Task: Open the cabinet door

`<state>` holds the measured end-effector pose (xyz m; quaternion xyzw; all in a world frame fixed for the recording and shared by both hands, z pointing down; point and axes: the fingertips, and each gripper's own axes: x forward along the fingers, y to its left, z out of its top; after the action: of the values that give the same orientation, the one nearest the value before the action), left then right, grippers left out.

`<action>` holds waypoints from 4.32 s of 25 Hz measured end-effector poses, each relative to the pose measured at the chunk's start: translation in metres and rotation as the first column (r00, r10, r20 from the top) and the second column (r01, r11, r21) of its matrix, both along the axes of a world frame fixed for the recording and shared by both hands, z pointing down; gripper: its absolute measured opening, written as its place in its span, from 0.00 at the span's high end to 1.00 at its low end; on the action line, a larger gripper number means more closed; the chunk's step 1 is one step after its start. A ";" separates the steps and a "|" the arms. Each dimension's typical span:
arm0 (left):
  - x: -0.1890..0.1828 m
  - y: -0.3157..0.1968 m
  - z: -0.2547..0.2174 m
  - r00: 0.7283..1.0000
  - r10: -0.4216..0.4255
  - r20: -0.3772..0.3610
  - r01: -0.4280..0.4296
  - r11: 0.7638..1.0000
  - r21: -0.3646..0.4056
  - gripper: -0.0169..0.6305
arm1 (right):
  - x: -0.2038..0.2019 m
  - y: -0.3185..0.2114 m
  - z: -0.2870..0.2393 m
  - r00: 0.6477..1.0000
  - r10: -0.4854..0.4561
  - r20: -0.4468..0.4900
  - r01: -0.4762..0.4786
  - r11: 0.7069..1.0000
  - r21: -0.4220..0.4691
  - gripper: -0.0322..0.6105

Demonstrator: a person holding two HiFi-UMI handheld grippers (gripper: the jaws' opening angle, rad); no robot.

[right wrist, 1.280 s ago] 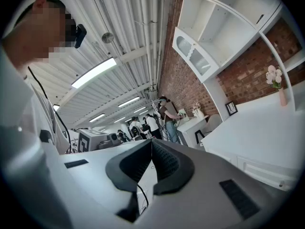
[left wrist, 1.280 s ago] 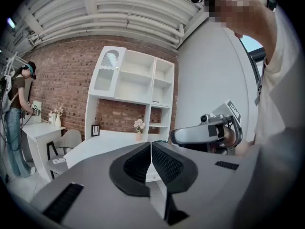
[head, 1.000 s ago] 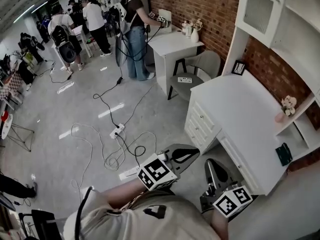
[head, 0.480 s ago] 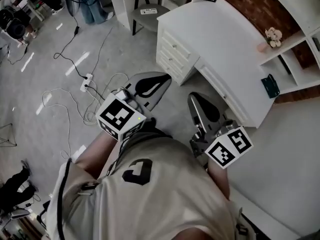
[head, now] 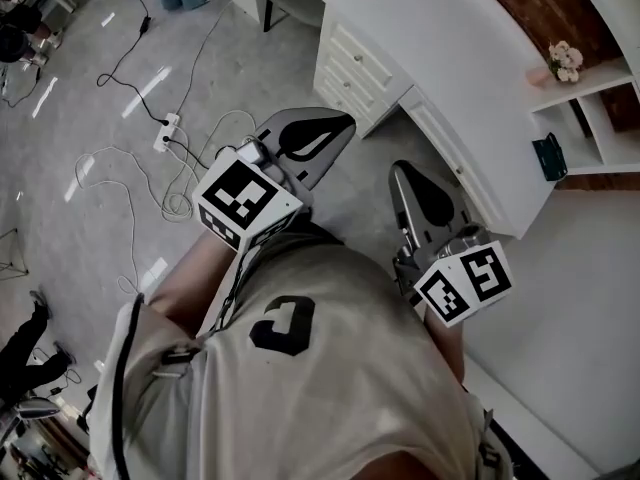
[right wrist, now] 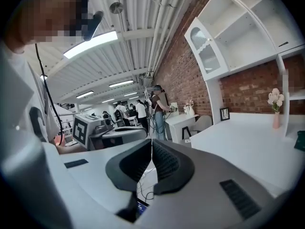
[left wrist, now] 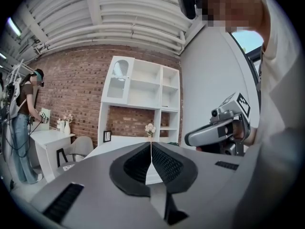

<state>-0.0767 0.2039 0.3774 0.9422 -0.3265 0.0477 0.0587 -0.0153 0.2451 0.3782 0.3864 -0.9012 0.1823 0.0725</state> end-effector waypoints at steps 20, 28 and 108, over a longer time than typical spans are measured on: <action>-0.030 -0.036 0.021 0.990 0.141 -0.005 -0.141 0.990 0.013 0.94 | -0.031 -0.050 0.032 0.988 0.157 0.006 -0.155 0.981 -0.113 0.91; -0.029 -0.044 0.028 0.986 0.163 -0.026 -0.164 0.986 -0.018 0.94 | -0.029 -0.065 0.043 0.981 0.191 0.014 -0.186 0.968 -0.170 0.91; 0.116 -0.253 0.020 0.975 -0.137 0.172 0.139 0.990 -0.001 0.94 | 0.156 -0.230 0.060 0.997 -0.031 0.075 0.043 0.983 -0.178 0.91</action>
<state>0.0389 -0.0488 0.3975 0.9092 -0.3947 0.1268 0.0396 0.1411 0.0151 0.4379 0.3547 -0.8902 0.2751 0.0779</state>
